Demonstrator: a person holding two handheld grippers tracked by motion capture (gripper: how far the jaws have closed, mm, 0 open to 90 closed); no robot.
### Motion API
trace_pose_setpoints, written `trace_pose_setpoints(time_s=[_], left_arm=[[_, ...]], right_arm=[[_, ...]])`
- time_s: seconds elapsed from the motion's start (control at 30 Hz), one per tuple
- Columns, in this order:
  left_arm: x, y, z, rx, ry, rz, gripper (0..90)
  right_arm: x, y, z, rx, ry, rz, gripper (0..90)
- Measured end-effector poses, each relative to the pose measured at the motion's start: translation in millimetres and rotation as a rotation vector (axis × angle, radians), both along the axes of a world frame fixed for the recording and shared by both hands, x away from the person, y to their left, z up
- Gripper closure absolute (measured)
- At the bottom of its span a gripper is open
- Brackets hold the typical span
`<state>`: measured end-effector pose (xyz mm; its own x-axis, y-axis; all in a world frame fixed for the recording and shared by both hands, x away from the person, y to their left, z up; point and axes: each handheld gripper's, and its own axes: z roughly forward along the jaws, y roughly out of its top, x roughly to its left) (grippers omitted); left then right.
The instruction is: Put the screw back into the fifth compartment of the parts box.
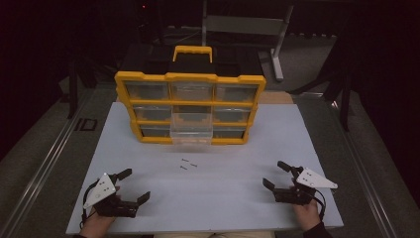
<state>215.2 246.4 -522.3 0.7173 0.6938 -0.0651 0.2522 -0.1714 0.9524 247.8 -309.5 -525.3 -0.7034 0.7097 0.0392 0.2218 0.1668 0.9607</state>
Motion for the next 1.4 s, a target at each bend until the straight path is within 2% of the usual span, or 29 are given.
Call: trace_pose_setpoints(time_s=[0.03, 0.07, 0.3, 0.33, 0.4, 0.5, 0.57, 0.6, 0.63, 0.67, 0.87, 1.0, 1.03, 1.07, 1.2, 1.3, 1.4], left_arm=[[0.0, 0.0, 0.0, 0.0, 0.0, 0.0, 0.2], [-0.1, 0.4, 1.1, -0.02, 0.01, 0.0, 0.2], [-1.0, -1.9, 2.2, -0.015, 0.009, -0.013, 0.2], [-0.7, -1.7, 3.4, -0.02, 0.006, -0.018, 0.2], [-0.1, -2.1, 7.3, -0.057, 0.006, -0.018, 0.2], [3.5, -5.9, 15.0, -0.079, 0.02, -0.03, 0.2], [7.3, -10.7, 21.1, -0.065, 0.046, -0.027, 0.3], [9.6, -12.6, 24.0, -0.073, 0.063, -0.042, 0.3], [11.6, -13.8, 26.5, -0.08, 0.062, -0.066, 0.2], [14.1, -16.1, 28.7, -0.075, 0.063, -0.079, 0.2], [32.8, -32.1, 33.9, 0.02, 0.055, -0.143, 1.8], [42.9, -42.8, 34.4, 0.066, 0.041, -0.197, 9.4], [45.5, -45.3, 34.3, 0.071, 0.04, -0.207, 14.0], [48.6, -47.4, 34.4, 0.081, 0.038, -0.216, 14.0], [60.7, -57.8, 33.4, 0.112, 0.051, -0.26, 22.5], [68.9, -66.1, 30.8, 0.134, 0.061, -0.287, 25.0], [75.6, -73.1, 24.4, 0.174, 0.052, -0.301, 28.7]], right_arm=[[0.0, 0.0, 0.0, 0.0, 0.0, 0.0, 13.3], [-0.6, 0.9, 0.4, -0.004, -0.003, 0.001, 13.4], [-1.0, 2.7, 0.4, -0.009, 0.0, 0.011, 13.4], [-1.1, 2.7, 0.4, -0.01, 0.0, 0.012, 13.4], [-1.0, 2.7, 0.5, -0.009, -0.001, 0.012, 13.4], [-1.2, 3.1, 0.4, -0.009, 0.003, 0.011, 13.4], [-1.3, 3.7, 0.2, -0.011, 0.005, 0.01, 13.4], [-1.7, 4.1, 0.2, -0.013, 0.006, 0.011, 13.4], [-2.3, 5.5, 0.1, -0.013, 0.01, 0.016, 13.4], [-2.3, 5.5, 0.1, -0.013, 0.01, 0.016, 13.4], [-2.8, 7.1, 0.3, -0.021, 0.005, 0.027, 13.5], [-3.1, 6.4, 0.8, -0.015, 0.004, 0.028, 13.5], [-2.9, 6.5, 0.6, -0.017, 0.004, 0.029, 13.5], [-2.9, 6.5, 0.6, -0.017, 0.004, 0.029, 13.5], [-3.3, 7.5, 0.6, -0.018, 0.008, 0.036, 13.5], [-3.3, 7.4, 0.6, -0.017, 0.007, 0.038, 13.6], [-3.2, 7.1, 0.6, -0.016, 0.009, 0.039, 13.5]])
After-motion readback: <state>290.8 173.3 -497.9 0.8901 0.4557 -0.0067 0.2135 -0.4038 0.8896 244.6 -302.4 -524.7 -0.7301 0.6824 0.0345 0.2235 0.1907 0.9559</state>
